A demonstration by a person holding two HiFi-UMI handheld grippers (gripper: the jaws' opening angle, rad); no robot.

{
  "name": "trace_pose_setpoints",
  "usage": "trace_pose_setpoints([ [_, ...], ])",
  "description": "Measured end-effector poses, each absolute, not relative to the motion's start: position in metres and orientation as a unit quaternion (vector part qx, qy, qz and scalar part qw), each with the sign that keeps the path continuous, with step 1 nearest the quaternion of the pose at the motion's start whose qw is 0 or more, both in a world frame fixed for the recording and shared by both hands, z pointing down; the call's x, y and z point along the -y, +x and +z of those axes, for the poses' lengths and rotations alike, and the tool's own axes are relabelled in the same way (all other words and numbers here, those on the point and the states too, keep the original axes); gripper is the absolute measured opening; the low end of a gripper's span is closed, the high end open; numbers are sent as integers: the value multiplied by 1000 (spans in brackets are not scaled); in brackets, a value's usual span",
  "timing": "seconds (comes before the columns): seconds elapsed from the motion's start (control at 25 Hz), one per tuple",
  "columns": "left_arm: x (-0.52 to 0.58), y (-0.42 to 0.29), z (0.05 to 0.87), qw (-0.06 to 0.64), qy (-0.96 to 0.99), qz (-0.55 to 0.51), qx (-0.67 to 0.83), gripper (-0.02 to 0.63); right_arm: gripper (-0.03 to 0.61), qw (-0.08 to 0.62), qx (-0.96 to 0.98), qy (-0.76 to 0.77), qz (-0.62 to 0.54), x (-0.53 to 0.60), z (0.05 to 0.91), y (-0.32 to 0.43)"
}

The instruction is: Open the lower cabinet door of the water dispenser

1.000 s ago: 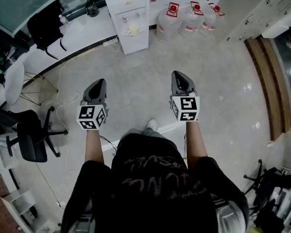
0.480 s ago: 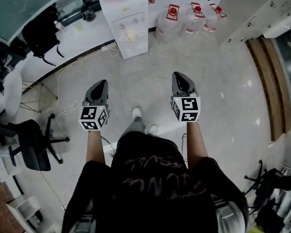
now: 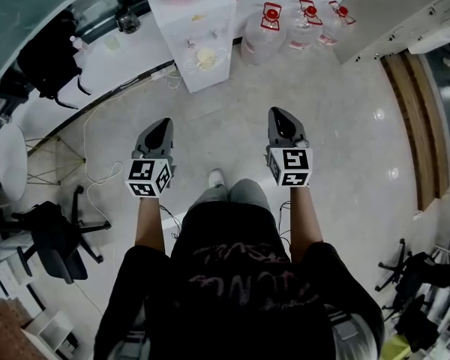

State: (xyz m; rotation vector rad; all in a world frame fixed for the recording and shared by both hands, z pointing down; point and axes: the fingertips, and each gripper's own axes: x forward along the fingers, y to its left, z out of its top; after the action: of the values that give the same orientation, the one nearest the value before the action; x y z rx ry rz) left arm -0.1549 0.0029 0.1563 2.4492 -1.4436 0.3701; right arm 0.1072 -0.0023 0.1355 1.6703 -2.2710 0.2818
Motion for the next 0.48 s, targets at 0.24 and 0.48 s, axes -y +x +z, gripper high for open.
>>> trace_pose_setpoints([
  [0.24,40,-164,183,152,844,124,500,11,14,165,789,584,97,41,158,100],
  [0.48,84,-152,211,157,843,121,499,11,14,163,791,581,98,83,187,101],
])
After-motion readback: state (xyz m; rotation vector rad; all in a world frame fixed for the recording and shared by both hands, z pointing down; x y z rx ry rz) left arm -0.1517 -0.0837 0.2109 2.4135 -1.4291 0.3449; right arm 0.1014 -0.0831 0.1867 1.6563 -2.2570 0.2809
